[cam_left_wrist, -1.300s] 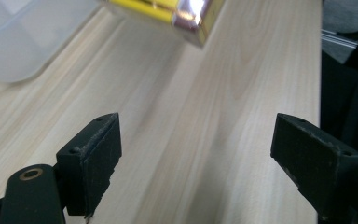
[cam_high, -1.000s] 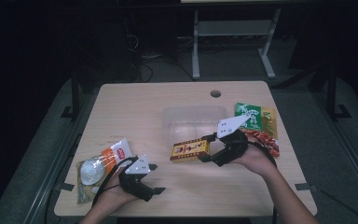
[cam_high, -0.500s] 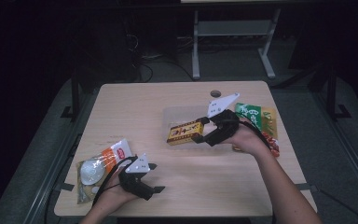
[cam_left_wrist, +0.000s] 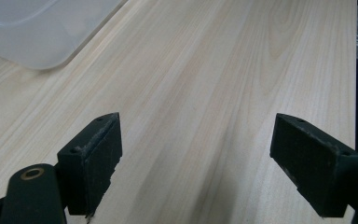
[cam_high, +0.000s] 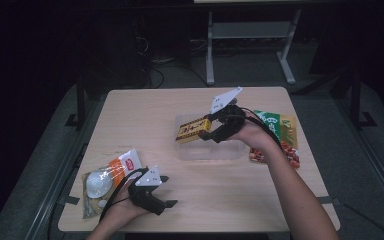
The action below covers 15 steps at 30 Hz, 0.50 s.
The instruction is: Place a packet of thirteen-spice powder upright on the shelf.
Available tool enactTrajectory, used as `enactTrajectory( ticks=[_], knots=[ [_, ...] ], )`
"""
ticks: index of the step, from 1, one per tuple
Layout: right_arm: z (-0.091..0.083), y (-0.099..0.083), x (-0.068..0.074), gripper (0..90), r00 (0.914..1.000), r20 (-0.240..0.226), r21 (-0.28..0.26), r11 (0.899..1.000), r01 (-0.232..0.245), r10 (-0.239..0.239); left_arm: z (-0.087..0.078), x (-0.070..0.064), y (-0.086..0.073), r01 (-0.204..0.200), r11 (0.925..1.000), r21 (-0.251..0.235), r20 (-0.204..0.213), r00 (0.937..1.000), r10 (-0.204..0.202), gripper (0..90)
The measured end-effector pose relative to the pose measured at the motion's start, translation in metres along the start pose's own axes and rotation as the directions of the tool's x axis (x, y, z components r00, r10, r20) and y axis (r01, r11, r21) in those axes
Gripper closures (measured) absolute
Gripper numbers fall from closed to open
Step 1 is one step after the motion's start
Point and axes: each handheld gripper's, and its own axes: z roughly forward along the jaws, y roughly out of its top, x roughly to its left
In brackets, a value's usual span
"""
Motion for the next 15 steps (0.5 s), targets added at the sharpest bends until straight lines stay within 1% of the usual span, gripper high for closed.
enactTrajectory(
  ticks=[1, 3, 4, 5, 6, 7, 8, 9, 10, 12, 13, 15],
  knots=[
    [0.001, 0.001, 0.0, 31.9, 0.9993, -0.005, 0.003, 0.999, -0.037, 0.037, 0.0, 0.0, 0.0, 0.0, 1.0, 0.0, 0.0, 1.0, 0.0, 16.1],
    [0.005, 0.001, -0.003, 31.9, 0.9997, 0.003, 0.008, 1.0, -0.026, 0.026, 0.0, 0.0, 0.0, 0.006, 1.0, -0.004, -0.002, 1.0, -0.006, 16.2],
    [0.006, 0.002, -0.003, 31.9, 0.9992, 0.01, 0.016, 0.999, -0.038, 0.038, 0.0, 0.0, 0.0, 0.004, 1.0, -0.003, 0.0, 1.0, -0.004, 16.2],
    [0.008, 0.002, -0.004, 31.9, 0.9991, 0.015, 0.024, 0.999, -0.04, 0.04, 0.0, 0.001, 0.0, 0.003, 1.0, 0.0, 0.001, 1.0, -0.003, 16.1],
    [0.01, 0.002, -0.006, 31.8, 0.9994, 0.02, 0.027, 0.999, -0.029, 0.029, 0.0, 0.001, 0.0, 0.002, 1.0, 0.002, 0.001, 1.0, -0.002, 16.2],
    [0.01, 0.002, -0.007, 31.8, 0.999, 0.018, 0.031, 0.999, -0.042, 0.041, 0.0, 0.001, 0.0, -0.001, 1.0, 0.007, 0.002, 1.0, 0.001, 16.2],
    [0.012, 0.002, -0.008, 31.8, 0.999, 0.024, 0.036, 0.999, -0.038, 0.038, 0.0, 0.0, 0.0, -0.001, 1.0, 0.007, 0.003, 1.0, 0.001, 16.2],
    [0.014, 0.002, -0.012, 31.8, 0.9995, 0.031, 0.032, 0.999, -0.012, 0.011, 0.0, 0.0, 0.0, -0.001, 1.0, 0.007, 0.004, 1.0, 0.0, 16.1],
    [0.014, 0.003, -0.012, 31.8, 0.9986, 0.035, 0.04, 0.998, -0.04, 0.039, 0.0, 0.0, 0.0, 0.0, 1.0, 0.007, 0.004, 1.0, 0.0, 16.2],
    [0.016, 0.002, -0.016, 31.7, 0.9991, 0.033, 0.032, 0.999, -0.03, 0.029, 0.0, 0.0, 0.0, 0.001, 1.0, 0.01, 0.004, 1.0, -0.001, 16.1],
    [0.017, 0.003, -0.015, 31.7, 0.9982, 0.031, 0.036, 0.998, -0.052, 0.051, 0.0, 0.001, 0.0, -0.001, 0.9999, 0.01, 0.004, 1.0, 0.001, 16.1],
    [0.02, 0.004, -0.016, 31.7, 0.9984, 0.031, 0.038, 0.998, -0.049, 0.047, 0.0, 0.001, 0.0, 0.002, 0.9999, 0.014, 0.007, 1.0, -0.002, 16.2]
  ],
)
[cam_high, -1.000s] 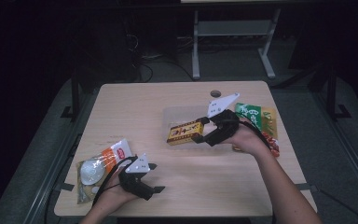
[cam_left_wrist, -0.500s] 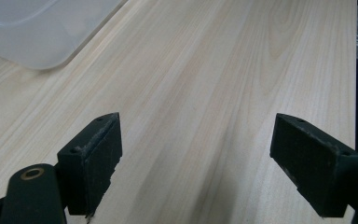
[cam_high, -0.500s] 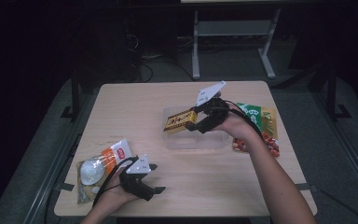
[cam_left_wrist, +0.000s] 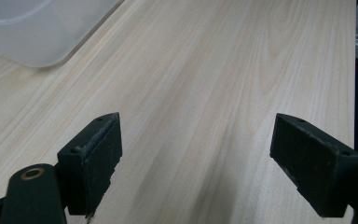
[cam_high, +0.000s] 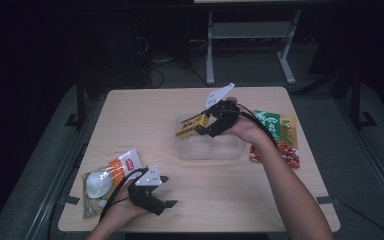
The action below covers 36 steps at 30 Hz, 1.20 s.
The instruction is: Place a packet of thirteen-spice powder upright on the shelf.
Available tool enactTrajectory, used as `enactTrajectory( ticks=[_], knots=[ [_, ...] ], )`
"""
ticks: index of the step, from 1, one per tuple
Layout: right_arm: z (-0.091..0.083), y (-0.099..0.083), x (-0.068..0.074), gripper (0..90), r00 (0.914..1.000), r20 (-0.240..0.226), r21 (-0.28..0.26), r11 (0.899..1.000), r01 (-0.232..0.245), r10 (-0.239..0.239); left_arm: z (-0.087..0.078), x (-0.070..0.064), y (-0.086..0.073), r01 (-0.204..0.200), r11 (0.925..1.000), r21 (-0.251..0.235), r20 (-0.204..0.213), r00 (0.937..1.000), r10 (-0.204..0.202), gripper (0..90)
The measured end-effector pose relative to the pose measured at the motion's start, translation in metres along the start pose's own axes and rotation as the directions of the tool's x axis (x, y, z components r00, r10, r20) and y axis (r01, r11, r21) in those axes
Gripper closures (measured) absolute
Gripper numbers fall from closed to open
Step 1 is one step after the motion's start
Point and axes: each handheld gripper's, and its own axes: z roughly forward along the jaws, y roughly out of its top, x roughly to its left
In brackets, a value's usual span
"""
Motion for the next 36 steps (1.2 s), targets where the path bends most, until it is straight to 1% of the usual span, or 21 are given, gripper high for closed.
enactTrajectory(
  ticks=[1, 3, 4, 5, 6, 7, 8, 9, 11, 13, 17, 18, 20, 21, 23, 24, 25, 27, 28, 31, 36],
  knots=[
    [0.001, 0.001, 0.0, 31.7, 1.0, 0.001, 0.001, 1.0, -0.003, 0.003, 0.0, 0.0, 0.0, 0.003, 1.0, -0.003, 0.004, 1.0, -0.003, 16.1],
    [0.004, 0.001, -0.002, 31.7, 0.9996, 0.007, -0.009, 1.0, 0.027, -0.027, 0.0, 0.0, 0.0, 0.005, 0.9999, -0.01, 0.008, 1.0, -0.005, 16.1],
    [0.005, 0.001, -0.003, 31.6, 0.9995, 0.009, -0.011, 1.0, 0.029, -0.029, 0.0, -0.001, 0.001, 0.003, 1.0, -0.008, 0.008, 1.0, -0.003, 16.1],
    [0.005, 0.002, -0.001, 31.6, 1.0, 0.005, -0.008, 1.0, -0.007, 0.007, 0.0, -0.001, 0.001, 0.003, 1.0, -0.007, 0.009, 1.0, -0.003, 16.1],
    [0.006, 0.002, -0.002, 31.6, 1.0, 0.006, -0.012, 1.0, -0.001, 0.001, 0.0, -0.002, 0.001, 0.002, 1.0, -0.006, 0.01, 0.9999, -0.002, 16.1],
    [0.008, 0.002, -0.004, 31.6, 0.9998, 0.009, -0.016, 1.0, 0.017, -0.017, 0.0, -0.002, 0.001, 0.0, 1.0, -0.005, 0.01, 1.0, 0.0, 16.1],
    [0.008, 0.003, -0.003, 31.6, 1.0, 0.002, -0.014, 1.0, -0.008, 0.008, 0.0, -0.002, 0.001, -0.001, 1.0, -0.003, 0.01, 0.9999, 0.001, 16.1],
    [0.01, 0.004, -0.005, 31.5, 0.9999, -0.003, -0.026, 1.0, 0.016, -0.016, 0.0, -0.002, 0.001, -0.002, 1.0, -0.002, 0.01, 0.9999, 0.002, 16.1],
    [0.011, 0.006, -0.004, 31.5, 0.9999, -0.006, -0.022, 1.0, 0.01, -0.01, 0.0, -0.002, 0.001, -0.002, 1.0, -0.001, 0.009, 1.0, 0.002, 16.1],
    [0.013, 0.009, -0.006, 31.5, 0.9996, -0.01, -0.021, 0.999, 0.024, -0.024, 0.0, -0.002, 0.001, -0.003, 1.0, 0.002, 0.008, 1.0, 0.003, 16.1],
    [0.016, 0.018, -0.006, 31.5, 0.9994, -0.016, -0.018, 0.999, 0.029, -0.029, 0.0, -0.002, 0.0, -0.005, 1.0, 0.003, 0.007, 1.0, 0.005, 16.1],
    [0.017, 0.02, -0.007, 31.5, 0.9989, -0.016, -0.031, 0.999, 0.042, -0.043, 0.0, -0.002, 0.0, -0.005, 1.0, 0.002, 0.007, 1.0, 0.005, 16.2],
    [0.019, 0.023, -0.007, 31.5, 0.999, -0.021, -0.025, 0.999, 0.039, -0.039, 0.0, -0.002, 0.001, -0.005, 1.0, 0.002, 0.008, 1.0, 0.005, 16.1],
    [0.02, 0.024, -0.008, 31.5, 0.9982, -0.022, -0.031, 0.998, 0.054, -0.055, 0.0, -0.002, 0.0, -0.005, 1.0, 0.002, 0.008, 1.0, 0.005, 16.1],
    [0.021, 0.028, -0.007, 31.5, 0.9986, -0.027, -0.029, 0.999, 0.044, -0.045, 0.0, -0.002, 0.0, -0.006, 1.0, 0.004, 0.01, 0.9999, 0.006, 16.1],
    [0.022, 0.029, -0.008, 31.4, 0.9977, -0.027, -0.028, 0.998, 0.062, -0.063, 0.0, -0.002, 0.0, -0.006, 1.0, 0.005, 0.012, 0.9999, 0.006, 16.1],
    [0.023, 0.031, -0.008, 31.5, 0.998, -0.031, -0.023, 0.998, 0.055, -0.055, 0.0, -0.002, 0.0, -0.006, 1.0, 0.005, 0.013, 0.9999, 0.006, 16.1],
    [0.026, 0.035, -0.008, 31.4, 0.9967, -0.028, -0.029, 0.997, 0.076, -0.077, 0.001, -0.002, 0.0, -0.006, 1.0, 0.005, 0.015, 0.9999, 0.006, 16.1],
    [0.027, 0.036, -0.007, 31.4, 0.997, -0.032, -0.034, 0.997, 0.069, -0.07, 0.001, -0.002, 0.0, -0.006, 1.0, 0.006, 0.016, 0.9999, 0.006, 16.1],
    [0.032, 0.04, -0.009, 31.4, 0.9954, -0.04, -0.027, 0.996, 0.086, -0.087, 0.0, -0.002, 0.0, -0.007, 1.0, 0.004, 0.015, 0.9999, 0.007, 16.1],
    [0.041, 0.045, -0.01, 31.3, 0.9933, -0.055, -0.013, 0.995, 0.101, -0.102, 0.0, -0.002, 0.0, -0.007, 0.9999, 0.011, 0.015, 0.9999, 0.007, 16.1]
  ],
)
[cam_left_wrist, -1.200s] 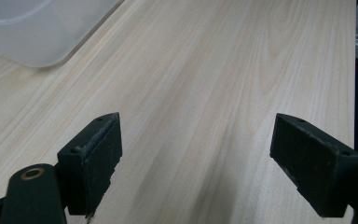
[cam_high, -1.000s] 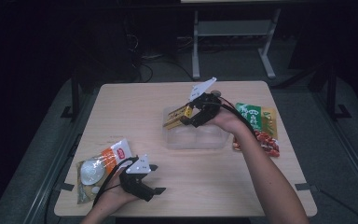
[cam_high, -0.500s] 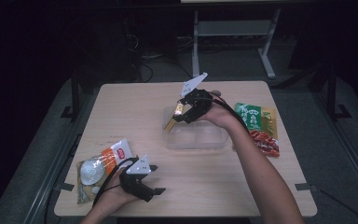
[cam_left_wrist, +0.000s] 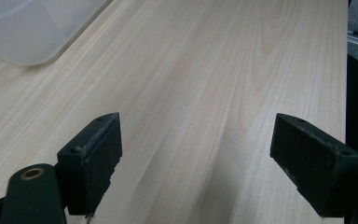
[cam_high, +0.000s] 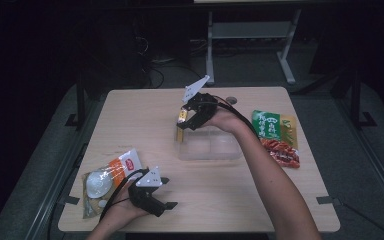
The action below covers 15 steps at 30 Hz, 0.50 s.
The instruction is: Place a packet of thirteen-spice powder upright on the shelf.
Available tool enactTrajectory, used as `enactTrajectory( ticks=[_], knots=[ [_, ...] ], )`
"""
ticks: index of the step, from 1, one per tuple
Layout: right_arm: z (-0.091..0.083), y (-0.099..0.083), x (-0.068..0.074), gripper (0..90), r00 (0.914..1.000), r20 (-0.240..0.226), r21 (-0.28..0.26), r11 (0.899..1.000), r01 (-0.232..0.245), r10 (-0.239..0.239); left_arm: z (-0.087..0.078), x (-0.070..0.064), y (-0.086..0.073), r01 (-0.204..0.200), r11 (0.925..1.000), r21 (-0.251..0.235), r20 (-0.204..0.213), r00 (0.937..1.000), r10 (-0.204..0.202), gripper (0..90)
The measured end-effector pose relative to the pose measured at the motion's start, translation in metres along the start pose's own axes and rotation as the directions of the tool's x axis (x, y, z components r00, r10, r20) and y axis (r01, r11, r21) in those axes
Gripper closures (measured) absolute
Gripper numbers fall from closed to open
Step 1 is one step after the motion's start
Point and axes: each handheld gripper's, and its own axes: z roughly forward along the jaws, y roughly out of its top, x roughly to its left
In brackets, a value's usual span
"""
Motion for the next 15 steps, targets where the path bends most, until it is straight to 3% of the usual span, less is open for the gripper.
enactTrajectory(
  ticks=[8, 15],
  knots=[
    [0.016, -0.002, -0.001, 31.3, 0.9995, -0.03, 0.04, 0.999, -0.002, 0.003, 0.001, -0.001, 0.0, 0.001, 1.0, 0.002, 0.003, 1.0, -0.001, 16.1],
    [0.023, -0.005, -0.004, 30.9, 0.9991, -0.039, 0.04, 0.999, -0.016, 0.018, 0.001, -0.001, -0.001, 0.003, 1.0, 0.007, 0.006, 1.0, -0.003, 16.1]
  ],
)
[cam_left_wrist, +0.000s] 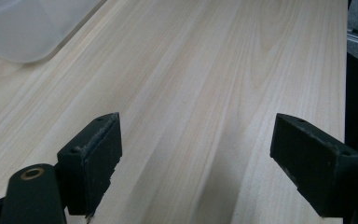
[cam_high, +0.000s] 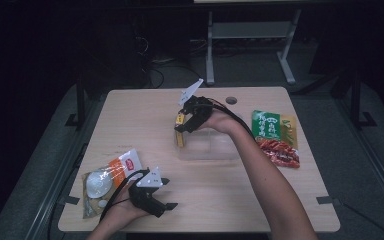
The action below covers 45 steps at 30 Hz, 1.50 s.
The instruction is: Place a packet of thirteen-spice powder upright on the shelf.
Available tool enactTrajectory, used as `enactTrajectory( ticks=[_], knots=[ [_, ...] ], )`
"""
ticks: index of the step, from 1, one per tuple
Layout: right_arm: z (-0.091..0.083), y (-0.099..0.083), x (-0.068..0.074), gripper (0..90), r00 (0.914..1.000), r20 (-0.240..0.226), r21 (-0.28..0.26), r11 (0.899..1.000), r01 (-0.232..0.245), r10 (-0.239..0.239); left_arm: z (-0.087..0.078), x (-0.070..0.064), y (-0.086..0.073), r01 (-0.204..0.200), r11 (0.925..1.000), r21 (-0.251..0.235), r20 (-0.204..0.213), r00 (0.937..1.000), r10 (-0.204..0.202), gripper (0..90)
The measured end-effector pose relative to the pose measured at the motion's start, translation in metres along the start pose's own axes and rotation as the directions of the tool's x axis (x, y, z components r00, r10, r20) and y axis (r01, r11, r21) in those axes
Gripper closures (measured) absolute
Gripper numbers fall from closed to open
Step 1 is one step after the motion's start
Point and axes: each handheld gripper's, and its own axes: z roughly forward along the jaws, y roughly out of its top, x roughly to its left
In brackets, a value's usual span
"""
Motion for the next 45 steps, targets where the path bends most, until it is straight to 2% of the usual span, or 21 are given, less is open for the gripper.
enactTrajectory(
  ticks=[6, 15, 20, 24, 31, 33, 40, 45],
  knots=[
    [0.009, -0.004, 0.0, 29.2, 0.9997, -0.002, 0.049, 0.999, -0.025, 0.025, 0.001, -0.001, 0.0, 0.003, 1.0, -0.001, 0.003, 1.0, -0.003, 16.1],
    [0.008, -0.004, -0.001, 27.9, 0.9993, 0.01, 0.038, 0.999, -0.037, 0.036, 0.0, 0.0, -0.001, 0.001, 1.0, 0.007, 0.0, 1.0, -0.001, 16.1],
    [-0.001, -0.004, -0.001, 24.4, 0.998, 0.034, 0.014, 0.998, -0.054, 0.054, -0.001, 0.001, 0.0, 0.001, 1.0, 0.008, -0.009, 1.0, -0.001, 15.5],
    [-0.011, -0.005, 0.002, 24.3, 0.9975, 0.037, -0.002, 0.998, -0.06, 0.06, -0.002, 0.002, -0.001, 0.018, 0.9998, -0.006, -0.007, 0.9998, -0.018, 14.7],
    [-0.03, -0.012, 0.013, 23.2, 0.9961, 0.04, -0.029, 0.997, -0.078, 0.079, -0.003, 0.004, -0.001, 0.031, 0.9994, -0.012, -0.005, 0.9995, -0.031, 14.4],
    [-0.04, -0.02, 0.021, 23.2, 0.9947, 0.052, -0.036, 0.996, -0.087, 0.088, -0.003, 0.004, -0.001, 0.028, 0.9995, -0.013, -0.004, 0.9996, -0.028, 14.4],
    [-0.057, -0.039, 0.042, 23.8, 0.9859, 0.097, -0.048, 0.99, -0.132, 0.136, 0.001, 0.004, 0.0, 0.033, 0.9994, -0.006, 0.01, 0.9994, -0.033, 14.5],
    [-0.064, -0.05, 0.054, 24.0, 0.9842, 0.108, -0.05, 0.989, -0.136, 0.141, 0.003, 0.003, 0.001, 0.03, 0.9995, 0.001, 0.014, 0.9994, -0.03, 14.5]
  ],
)
